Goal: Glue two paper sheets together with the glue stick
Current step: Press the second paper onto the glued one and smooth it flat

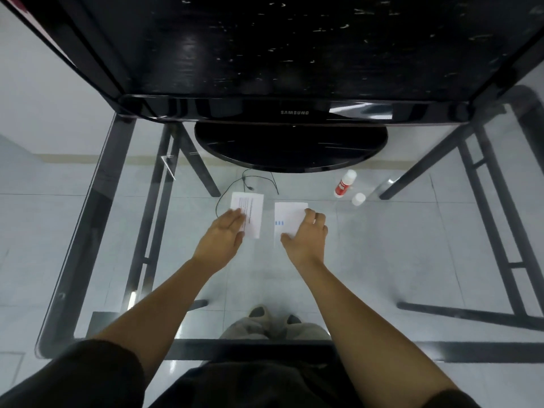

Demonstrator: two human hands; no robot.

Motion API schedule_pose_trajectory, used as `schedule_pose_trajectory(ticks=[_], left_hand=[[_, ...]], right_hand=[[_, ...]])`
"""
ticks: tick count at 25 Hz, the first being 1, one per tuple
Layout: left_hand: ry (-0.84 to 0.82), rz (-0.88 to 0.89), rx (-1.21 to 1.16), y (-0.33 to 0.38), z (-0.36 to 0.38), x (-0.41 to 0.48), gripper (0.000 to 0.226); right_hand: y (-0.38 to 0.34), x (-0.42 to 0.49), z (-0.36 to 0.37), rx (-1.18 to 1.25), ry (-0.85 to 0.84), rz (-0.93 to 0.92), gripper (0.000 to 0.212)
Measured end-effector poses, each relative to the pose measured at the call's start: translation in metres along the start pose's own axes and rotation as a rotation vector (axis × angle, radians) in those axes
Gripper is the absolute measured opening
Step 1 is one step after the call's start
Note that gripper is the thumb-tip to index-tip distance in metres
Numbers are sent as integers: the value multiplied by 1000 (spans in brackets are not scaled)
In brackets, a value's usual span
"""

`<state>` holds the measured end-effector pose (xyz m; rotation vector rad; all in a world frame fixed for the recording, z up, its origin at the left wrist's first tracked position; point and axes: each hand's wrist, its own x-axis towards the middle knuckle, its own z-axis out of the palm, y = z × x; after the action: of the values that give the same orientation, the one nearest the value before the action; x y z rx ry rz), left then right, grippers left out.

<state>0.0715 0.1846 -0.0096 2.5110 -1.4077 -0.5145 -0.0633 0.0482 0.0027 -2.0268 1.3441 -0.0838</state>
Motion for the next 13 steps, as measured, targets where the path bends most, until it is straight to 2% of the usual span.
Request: schedule_pose_trajectory(ticks=[4,7,13], left_hand=[[-4,26,-17,14,14,-14,44],[-8,32,-40,13,11,-11,47],[-52,186,38,0,4,2,49]], right_hand=[[-1,4,0,115,19,52,74],[1,4,0,90,30,51,75],[4,2,-4,89,41,26,77]])
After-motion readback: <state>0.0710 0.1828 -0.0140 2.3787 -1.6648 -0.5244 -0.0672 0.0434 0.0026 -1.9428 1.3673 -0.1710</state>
